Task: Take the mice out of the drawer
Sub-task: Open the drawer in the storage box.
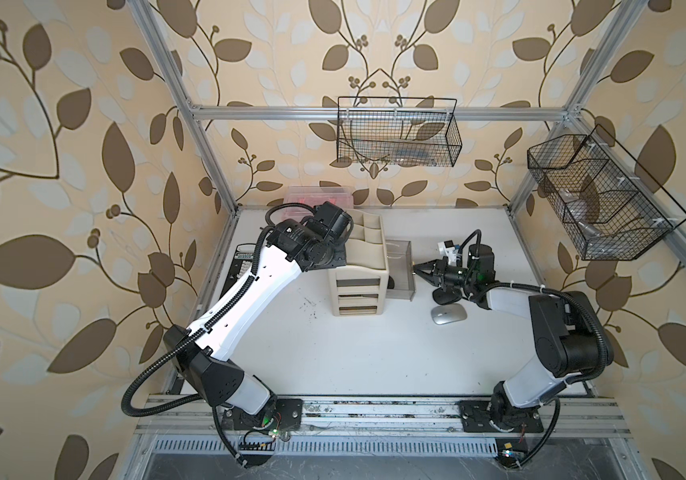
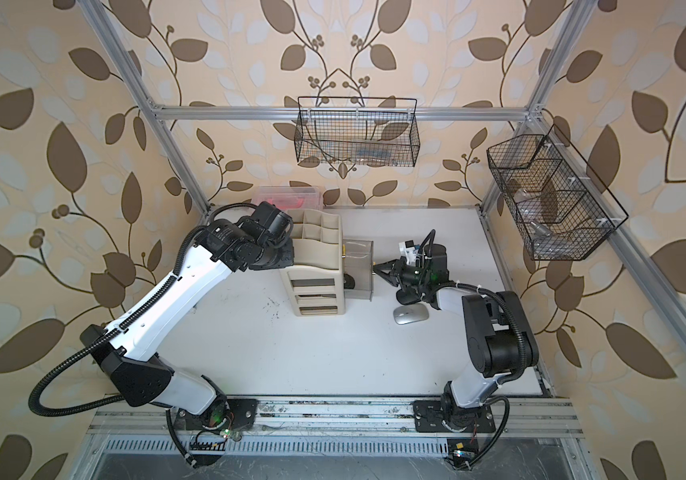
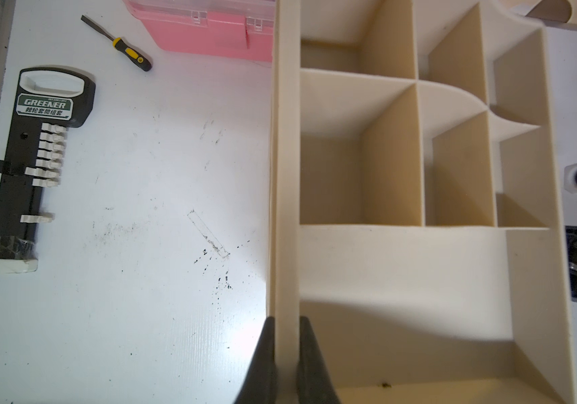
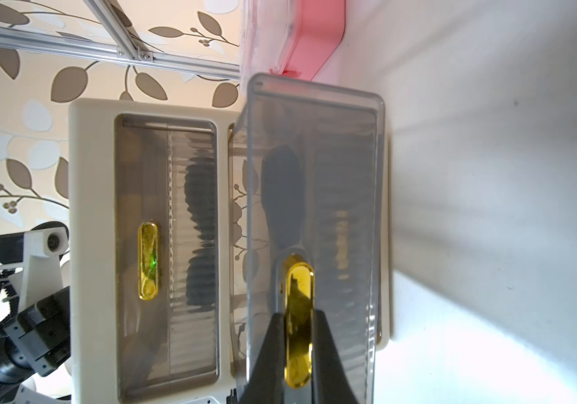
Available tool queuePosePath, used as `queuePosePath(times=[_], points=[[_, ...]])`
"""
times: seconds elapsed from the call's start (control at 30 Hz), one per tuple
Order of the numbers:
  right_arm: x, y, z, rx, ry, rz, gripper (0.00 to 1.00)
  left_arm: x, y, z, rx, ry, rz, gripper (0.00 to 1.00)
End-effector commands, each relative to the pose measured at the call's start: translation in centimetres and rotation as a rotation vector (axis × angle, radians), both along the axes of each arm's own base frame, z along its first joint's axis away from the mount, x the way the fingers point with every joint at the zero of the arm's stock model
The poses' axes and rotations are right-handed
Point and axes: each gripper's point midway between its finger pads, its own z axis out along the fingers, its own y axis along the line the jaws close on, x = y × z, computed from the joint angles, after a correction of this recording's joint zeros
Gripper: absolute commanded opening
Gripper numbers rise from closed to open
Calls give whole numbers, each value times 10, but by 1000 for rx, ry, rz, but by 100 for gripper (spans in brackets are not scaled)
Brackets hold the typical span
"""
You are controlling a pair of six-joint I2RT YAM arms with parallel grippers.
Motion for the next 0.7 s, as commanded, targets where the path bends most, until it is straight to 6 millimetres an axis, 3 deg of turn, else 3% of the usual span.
queuePosePath(times=[0.0,0.47,0.67], points=[[-6,-11,-15,-49,48,-14,7,-1,29,11,71,-11,57,0],[16,-16,-6,-114,38,-33,9,0,11,6,2,17,-50,0],[12,-14,-7,-192,49,-11,25,1,12,6,8,15,-48,0]])
